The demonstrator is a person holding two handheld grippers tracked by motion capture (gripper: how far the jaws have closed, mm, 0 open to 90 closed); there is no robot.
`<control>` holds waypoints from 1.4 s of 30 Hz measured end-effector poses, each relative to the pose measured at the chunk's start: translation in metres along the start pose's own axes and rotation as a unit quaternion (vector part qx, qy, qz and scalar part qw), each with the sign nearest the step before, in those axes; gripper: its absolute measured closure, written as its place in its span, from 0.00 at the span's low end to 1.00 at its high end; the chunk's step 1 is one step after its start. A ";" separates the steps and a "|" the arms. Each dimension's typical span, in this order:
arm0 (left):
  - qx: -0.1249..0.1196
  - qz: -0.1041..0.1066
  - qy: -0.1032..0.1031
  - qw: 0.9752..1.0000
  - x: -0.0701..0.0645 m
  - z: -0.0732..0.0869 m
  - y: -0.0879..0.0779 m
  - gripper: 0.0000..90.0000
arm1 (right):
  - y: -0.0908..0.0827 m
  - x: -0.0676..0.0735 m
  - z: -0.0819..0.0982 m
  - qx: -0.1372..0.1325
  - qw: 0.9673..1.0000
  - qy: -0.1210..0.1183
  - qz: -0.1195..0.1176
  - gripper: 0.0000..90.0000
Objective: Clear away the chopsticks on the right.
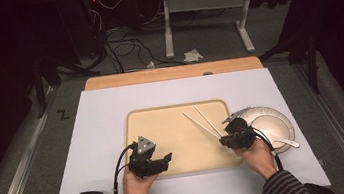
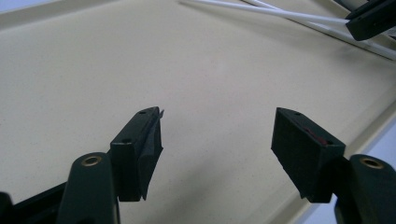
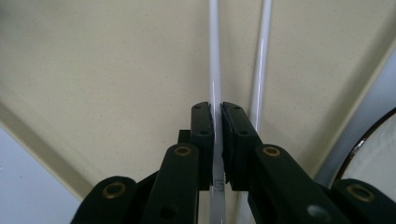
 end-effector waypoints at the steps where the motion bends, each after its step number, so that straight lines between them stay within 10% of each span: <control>1: -0.001 -0.001 -0.002 1.000 0.001 0.000 -0.001 0.37 | 0.002 0.000 0.000 0.004 1.000 0.000 0.002 0.95; 42: -0.002 0.013 -0.002 1.000 -0.003 -0.003 0.004 0.38 | 0.034 0.012 0.019 0.065 0.998 -0.007 0.014 1.00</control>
Point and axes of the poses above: each handheld gripper's, and its own axes: y roughly forward along the jaws, z roughly out of its underside, x roughly to its left, the point moved 10 cm from there along y, roughly forward along the jaws, and after that the axes turned 6 degrees about -x, right-handed, at the moved point
